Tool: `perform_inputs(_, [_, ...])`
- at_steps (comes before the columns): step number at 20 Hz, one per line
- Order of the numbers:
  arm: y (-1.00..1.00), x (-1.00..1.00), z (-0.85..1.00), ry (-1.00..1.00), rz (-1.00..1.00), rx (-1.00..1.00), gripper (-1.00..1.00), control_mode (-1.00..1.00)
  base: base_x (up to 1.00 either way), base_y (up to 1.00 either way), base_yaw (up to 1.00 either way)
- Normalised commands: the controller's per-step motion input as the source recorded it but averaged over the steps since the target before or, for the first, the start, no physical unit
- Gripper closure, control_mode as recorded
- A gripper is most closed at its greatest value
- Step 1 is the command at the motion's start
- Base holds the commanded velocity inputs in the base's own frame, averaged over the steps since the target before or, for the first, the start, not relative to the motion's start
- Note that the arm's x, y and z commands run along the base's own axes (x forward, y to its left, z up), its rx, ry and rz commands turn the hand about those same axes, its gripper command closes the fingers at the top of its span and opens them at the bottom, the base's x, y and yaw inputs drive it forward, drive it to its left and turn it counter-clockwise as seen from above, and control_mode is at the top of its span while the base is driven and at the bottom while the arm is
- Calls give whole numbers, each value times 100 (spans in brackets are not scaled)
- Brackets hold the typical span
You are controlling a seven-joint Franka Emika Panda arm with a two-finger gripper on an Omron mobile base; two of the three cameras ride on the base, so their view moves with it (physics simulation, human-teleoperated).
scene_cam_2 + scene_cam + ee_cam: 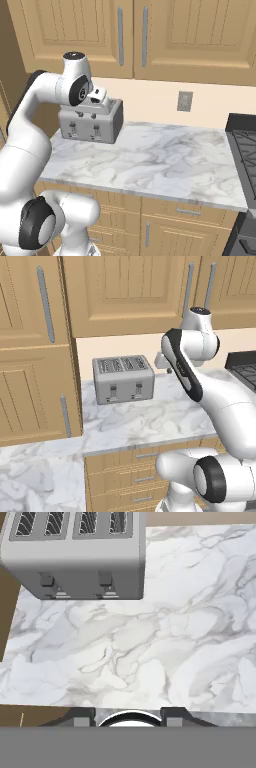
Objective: Take the pizza cutter from the drawer on the right and place it on the dining counter for cutting.
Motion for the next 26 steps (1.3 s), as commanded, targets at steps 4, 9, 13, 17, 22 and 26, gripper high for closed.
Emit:
perform_inputs(4, [-36,-3,-2,0,0,4,-100,-100,0,0,0])
perform_inputs(9, [-89,-26,0,0,-13,17,-100,-100,0,0,0])
perform_inputs(13, [-76,-19,-1,3,-24,18,-100,-100,0,0,0])
perform_inputs(17, [-76,-17,-8,10,-30,17,-100,-100,0,0,0])
perform_inputs(22, [-76,-26,-17,6,-29,22,-100,-100,0,0,0])
perform_inputs(26, [-60,-29,-35,1,-27,20,-100,-100,0,0,0])
